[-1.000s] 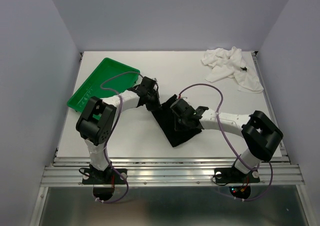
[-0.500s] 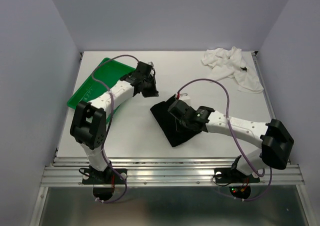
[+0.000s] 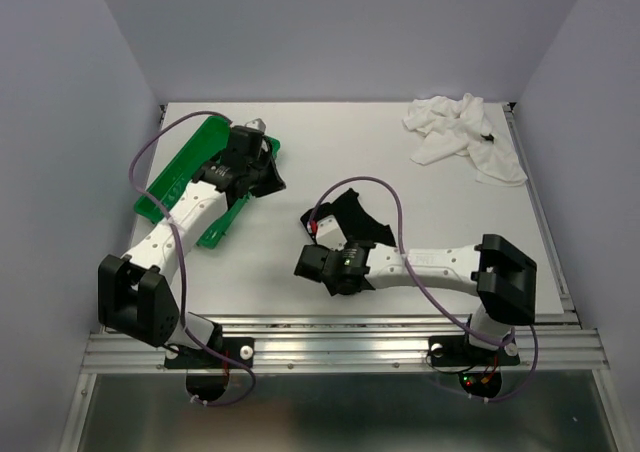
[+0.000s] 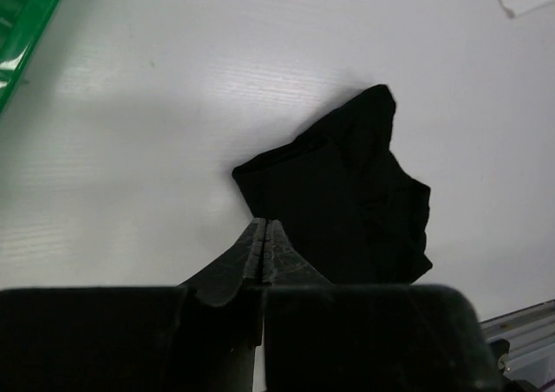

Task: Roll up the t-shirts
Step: Roll the T-shirt to the center of the board.

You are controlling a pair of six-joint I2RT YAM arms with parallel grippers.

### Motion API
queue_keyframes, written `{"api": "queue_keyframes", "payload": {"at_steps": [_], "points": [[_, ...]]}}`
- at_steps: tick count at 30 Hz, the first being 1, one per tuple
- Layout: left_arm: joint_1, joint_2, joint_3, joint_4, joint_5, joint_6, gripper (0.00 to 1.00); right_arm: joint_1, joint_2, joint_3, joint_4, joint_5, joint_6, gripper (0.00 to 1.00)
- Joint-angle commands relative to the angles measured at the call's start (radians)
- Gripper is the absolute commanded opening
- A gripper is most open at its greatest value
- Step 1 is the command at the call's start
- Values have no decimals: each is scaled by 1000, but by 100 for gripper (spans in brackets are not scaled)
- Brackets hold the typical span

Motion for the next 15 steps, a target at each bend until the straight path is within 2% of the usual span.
{"api": "queue_keyframes", "payload": {"at_steps": [1,6,9,10,12,13,14,15], "points": [[19,-65,-86,-28,-20,-24,12,36,53,68,-27,84,11,63],[22,-79,-158,-9,0,-45,21,59,118,36,35,87,-5,64],[24,-87,-188,14,20,-53,34,59,163,1,72,104,-8,64],[22,-89,-207,26,31,-54,42,59,173,-9,91,107,-8,63],[24,-92,-228,37,40,-61,49,59,199,-32,103,124,-2,57],[24,-96,-248,49,57,-64,57,59,206,-35,108,128,5,53],[24,-99,-262,58,68,-65,61,59,214,-38,106,134,11,48],[24,-108,-289,82,97,-76,67,59,211,-42,105,142,17,37]]}}
